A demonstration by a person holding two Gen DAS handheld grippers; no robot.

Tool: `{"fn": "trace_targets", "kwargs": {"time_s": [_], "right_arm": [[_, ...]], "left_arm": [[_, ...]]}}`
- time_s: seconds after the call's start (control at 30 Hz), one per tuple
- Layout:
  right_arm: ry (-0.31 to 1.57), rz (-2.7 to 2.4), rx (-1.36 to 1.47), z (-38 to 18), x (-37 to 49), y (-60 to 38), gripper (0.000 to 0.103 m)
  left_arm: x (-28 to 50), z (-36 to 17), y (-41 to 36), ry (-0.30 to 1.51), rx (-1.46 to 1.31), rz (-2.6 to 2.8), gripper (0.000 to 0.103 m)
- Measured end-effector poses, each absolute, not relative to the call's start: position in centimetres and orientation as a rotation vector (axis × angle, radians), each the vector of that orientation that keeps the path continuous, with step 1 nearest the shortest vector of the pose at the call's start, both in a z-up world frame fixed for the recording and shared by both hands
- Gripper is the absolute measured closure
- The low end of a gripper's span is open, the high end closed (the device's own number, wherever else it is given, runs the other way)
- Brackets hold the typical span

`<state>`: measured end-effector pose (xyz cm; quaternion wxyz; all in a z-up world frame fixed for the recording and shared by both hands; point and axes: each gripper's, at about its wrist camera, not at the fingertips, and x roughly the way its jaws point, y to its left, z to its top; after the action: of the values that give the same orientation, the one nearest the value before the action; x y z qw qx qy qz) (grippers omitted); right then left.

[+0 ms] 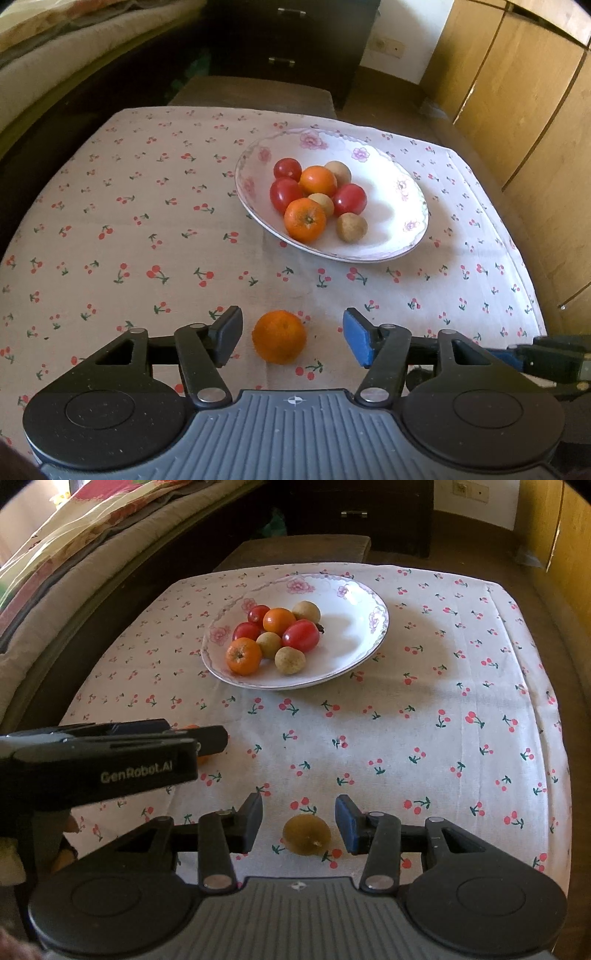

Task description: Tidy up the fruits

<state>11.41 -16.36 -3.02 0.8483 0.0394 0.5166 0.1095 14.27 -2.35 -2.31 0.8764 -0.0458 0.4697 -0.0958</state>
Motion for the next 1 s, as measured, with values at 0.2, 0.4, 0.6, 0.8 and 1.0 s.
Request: {"fn": "trace_targets", "kwargs": {"time_s": [0.2, 0.4, 0.6, 0.8, 1.0], "right_arm": [[1.101, 0.238, 0.070, -3.5, 11.4, -15.8, 0.059], [1.110, 0.240, 0.065, -3.9, 11.6, -15.7, 0.059], [1.121, 0.239, 0.056, -4.4, 11.8, -15.5, 0.059], [1.120, 0.237, 0.056, -4.5, 11.9, -15.5, 0.059], [1.116, 0.235, 0.054, -4.5, 11.9, -15.6, 0.059]], "left_arm": [[14.5, -2.7, -2.9, 0.983, -0.077, -0.201, 0.035], [14.7, -3.0, -2.9, 0.979, -0.080, -0.186, 0.042], [14.8, -3.5, -3.3, 0.991, -0.059, -0.189, 0.045], [14.7, -3.6, -3.4, 0.988, -0.041, -0.191, 0.045], [14.7, -3.9, -3.6, 0.997, -0.024, -0.192, 0.045]]}}
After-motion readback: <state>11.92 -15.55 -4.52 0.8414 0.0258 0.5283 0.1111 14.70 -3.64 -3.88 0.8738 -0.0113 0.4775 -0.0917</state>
